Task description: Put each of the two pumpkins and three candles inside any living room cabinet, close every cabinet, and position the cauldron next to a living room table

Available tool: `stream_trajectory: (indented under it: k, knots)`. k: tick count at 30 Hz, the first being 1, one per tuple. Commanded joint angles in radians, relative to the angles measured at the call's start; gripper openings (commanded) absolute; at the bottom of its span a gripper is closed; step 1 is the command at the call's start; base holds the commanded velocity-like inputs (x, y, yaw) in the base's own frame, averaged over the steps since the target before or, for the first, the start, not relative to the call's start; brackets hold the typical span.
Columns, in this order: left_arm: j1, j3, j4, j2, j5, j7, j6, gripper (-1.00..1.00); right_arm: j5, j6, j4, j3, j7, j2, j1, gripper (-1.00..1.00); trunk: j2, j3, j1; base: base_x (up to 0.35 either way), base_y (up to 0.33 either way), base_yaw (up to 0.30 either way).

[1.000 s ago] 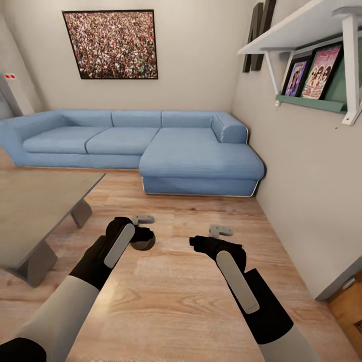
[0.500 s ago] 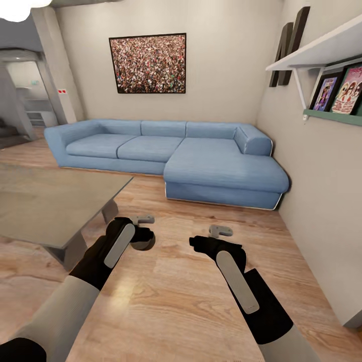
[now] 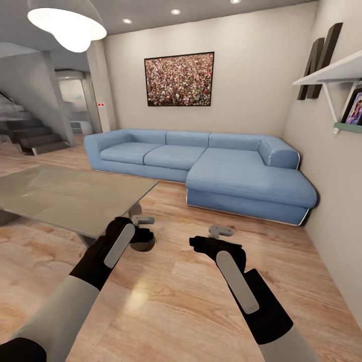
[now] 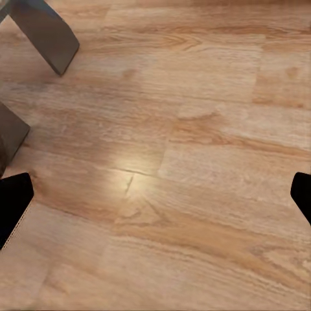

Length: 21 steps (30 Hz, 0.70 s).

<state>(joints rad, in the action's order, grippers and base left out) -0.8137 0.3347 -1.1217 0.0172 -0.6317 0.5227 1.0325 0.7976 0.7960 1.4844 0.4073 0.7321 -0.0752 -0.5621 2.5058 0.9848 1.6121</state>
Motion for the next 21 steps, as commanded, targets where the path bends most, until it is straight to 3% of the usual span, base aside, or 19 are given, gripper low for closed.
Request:
stream_trajectory:
  k: [1, 9, 13, 21]
  knots:
    - [-0.001, 0.002, 0.0, 0.001, -0.008, 0.011, 0.013, -1.0, 0.009, 0.002, 0.001, 0.001, 0.01, 0.0, -0.001, 1.0, 0.0, -0.003, -0.001, -0.002, 0.0, 0.294]
    - [-0.001, -0.05, -0.001, 0.001, -0.008, 0.012, 0.015, -1.0, 0.009, 0.002, -0.008, 0.002, 0.011, -0.003, -0.001, 1.0, 0.0, -0.007, -0.001, 0.0, 0.0, 0.294]
    - [0.0, -0.056, -0.003, 0.001, -0.008, 0.012, 0.015, -1.0, 0.009, 0.002, -0.009, 0.002, 0.01, -0.003, -0.001, 1.0, 0.0, -0.007, -0.001, -0.035, 0.047, 0.294]
    - [0.001, -0.058, -0.005, 0.001, -0.008, 0.012, 0.015, -1.0, 0.009, 0.002, -0.013, 0.002, 0.011, -0.004, -0.001, 1.0, 0.0, -0.007, -0.001, -0.191, 0.205, 0.294]
